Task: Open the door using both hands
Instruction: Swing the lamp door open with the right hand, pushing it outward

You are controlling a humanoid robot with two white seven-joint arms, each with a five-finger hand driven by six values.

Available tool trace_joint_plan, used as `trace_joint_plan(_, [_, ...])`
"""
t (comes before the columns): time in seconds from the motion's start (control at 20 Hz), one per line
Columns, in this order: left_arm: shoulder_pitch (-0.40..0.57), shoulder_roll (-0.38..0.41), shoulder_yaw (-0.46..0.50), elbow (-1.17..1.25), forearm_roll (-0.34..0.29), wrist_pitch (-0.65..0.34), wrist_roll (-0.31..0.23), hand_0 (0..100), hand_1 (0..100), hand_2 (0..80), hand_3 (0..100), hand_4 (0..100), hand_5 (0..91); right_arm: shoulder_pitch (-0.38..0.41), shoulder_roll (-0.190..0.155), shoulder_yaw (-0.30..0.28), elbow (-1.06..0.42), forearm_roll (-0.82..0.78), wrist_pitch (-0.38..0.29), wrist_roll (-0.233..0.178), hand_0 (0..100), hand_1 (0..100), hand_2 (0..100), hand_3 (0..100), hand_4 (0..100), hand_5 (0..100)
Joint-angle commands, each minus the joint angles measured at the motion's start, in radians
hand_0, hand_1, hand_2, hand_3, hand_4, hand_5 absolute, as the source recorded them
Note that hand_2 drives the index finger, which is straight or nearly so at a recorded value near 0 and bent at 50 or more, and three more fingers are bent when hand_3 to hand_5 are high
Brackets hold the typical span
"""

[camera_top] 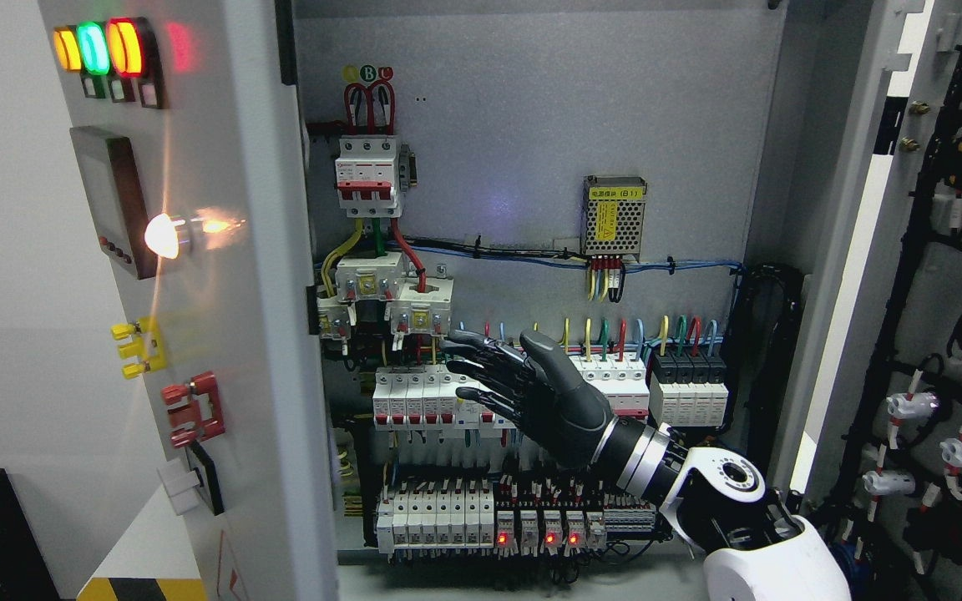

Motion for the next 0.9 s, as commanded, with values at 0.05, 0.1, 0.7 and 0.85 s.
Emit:
trace_joint_plan(0.05, [0.000,0.000,0.000,-0.018,-0.031,0.001,0.000,0,0,0.0,0,0,0.0,0.055,-0.022,-0.003,-0.073,0.000,-0.001,-0.002,19,0,0,0,0,0])
trace_joint_plan(0.1, [0.000,0.000,0.000,-0.018,-0.031,0.001,0.000,0,0,0.0,0,0,0.0,0.058,-0.024,0.000,-0.080,0.000,-0.001,-0.002,19,0,0,0,0,0])
trace_joint_plan(0.7, [0.000,0.000,0.000,-0.018,-0.031,0.001,0.000,0,0,0.0,0,0,0.0,0.139,-0.059,0.064,-0.184,0.002,-0.007,-0.004,19,0,0,0,0,0])
trace_joint_plan(0.85, [0.000,0.000,0.000,-0.018,-0.031,0.001,0.000,0,0,0.0,0,0,0.0,0.156,-0.062,0.099,-0.210,0.002,-0.007,-0.004,19,0,0,0,0,0])
